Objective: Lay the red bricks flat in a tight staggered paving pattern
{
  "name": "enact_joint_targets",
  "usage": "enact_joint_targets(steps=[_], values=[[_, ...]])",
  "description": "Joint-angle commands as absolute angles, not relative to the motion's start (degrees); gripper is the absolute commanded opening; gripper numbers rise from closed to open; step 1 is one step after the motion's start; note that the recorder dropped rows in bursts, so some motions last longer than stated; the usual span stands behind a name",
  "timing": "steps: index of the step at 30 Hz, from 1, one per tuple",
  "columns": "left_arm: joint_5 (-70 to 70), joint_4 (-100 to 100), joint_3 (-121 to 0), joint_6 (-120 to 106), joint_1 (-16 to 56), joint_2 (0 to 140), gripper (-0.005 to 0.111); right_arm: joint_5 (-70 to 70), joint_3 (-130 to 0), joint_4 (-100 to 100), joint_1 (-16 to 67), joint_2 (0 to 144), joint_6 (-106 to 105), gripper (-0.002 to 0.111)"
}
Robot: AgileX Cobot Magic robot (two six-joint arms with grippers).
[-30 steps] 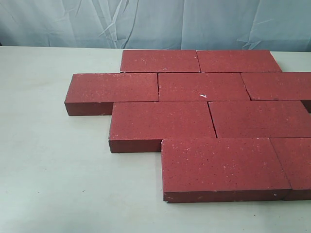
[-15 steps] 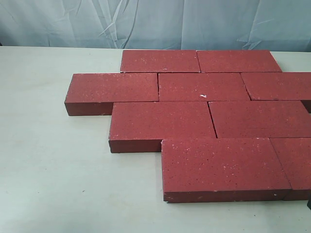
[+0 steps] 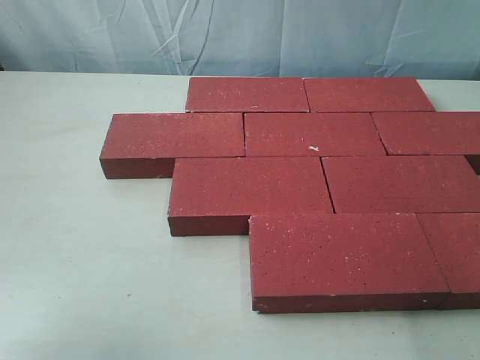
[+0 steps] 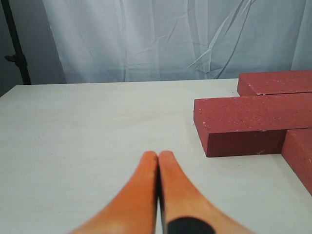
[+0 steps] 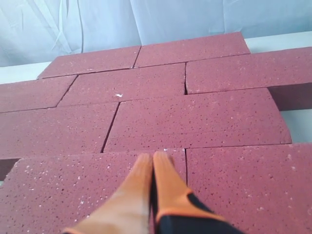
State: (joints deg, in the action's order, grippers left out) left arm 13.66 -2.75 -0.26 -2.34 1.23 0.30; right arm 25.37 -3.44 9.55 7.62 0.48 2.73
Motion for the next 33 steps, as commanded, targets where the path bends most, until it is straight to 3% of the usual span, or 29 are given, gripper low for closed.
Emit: enact_joint_targets(steps=[1,33], values=[[13.3,-2.7,0.0,-2.0,1.2,0.0,0.000,24.8,-3.2,9.4,7.4,0.0,2.6,-0.001],[13.3,-1.3,0.0,-2.0,-0.5,0.0,0.000,25.1,-3.2,8.2,7.4,0.0,2.6,-0.001]])
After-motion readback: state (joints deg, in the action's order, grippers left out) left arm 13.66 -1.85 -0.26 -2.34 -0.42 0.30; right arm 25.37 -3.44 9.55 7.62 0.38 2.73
